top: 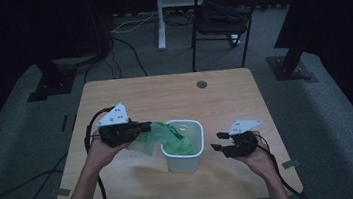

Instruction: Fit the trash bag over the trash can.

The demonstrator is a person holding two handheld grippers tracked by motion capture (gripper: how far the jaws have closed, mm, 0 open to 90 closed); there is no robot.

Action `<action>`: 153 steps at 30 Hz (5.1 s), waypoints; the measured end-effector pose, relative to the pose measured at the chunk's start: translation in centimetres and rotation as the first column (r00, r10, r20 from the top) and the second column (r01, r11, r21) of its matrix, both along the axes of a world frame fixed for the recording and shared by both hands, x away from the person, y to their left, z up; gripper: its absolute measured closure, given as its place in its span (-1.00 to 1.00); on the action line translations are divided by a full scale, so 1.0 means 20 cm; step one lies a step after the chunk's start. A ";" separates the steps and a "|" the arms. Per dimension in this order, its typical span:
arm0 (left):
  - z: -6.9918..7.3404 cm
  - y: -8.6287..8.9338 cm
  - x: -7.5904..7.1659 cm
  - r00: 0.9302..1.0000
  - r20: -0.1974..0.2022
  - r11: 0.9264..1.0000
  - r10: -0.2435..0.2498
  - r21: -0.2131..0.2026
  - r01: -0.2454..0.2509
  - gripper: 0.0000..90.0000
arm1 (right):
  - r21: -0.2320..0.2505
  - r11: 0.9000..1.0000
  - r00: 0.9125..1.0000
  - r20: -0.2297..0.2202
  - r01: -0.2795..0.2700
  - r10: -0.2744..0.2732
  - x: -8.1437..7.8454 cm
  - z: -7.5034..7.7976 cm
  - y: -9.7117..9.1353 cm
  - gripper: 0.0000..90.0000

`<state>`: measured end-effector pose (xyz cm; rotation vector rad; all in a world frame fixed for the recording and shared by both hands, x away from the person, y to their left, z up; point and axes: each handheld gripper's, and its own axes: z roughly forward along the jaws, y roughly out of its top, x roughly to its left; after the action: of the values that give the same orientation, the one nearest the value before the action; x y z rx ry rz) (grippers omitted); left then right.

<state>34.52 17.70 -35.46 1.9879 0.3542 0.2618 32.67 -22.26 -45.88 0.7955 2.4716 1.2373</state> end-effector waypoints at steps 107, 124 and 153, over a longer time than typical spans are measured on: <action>-0.18 -0.13 0.00 0.992 -0.115 0.993 -0.041 0.102 0.053 0.36 | 0.125 0.990 0.996 0.060 -0.069 0.062 0.06 0.31 0.13 0.96; -0.11 -0.21 0.05 0.990 -0.113 0.995 -0.084 0.050 0.090 1.00 | 0.083 0.996 0.999 0.035 -0.034 0.031 0.08 0.27 0.10 0.95; -0.05 -0.40 0.07 0.989 -0.111 0.990 -0.100 0.086 0.110 1.00 | 0.121 0.983 0.981 0.155 -0.137 0.118 0.01 0.44 0.18 0.32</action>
<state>35.96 9.71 -36.41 2.1091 0.3091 0.1065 32.88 -18.58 -37.04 0.5602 2.3740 1.4609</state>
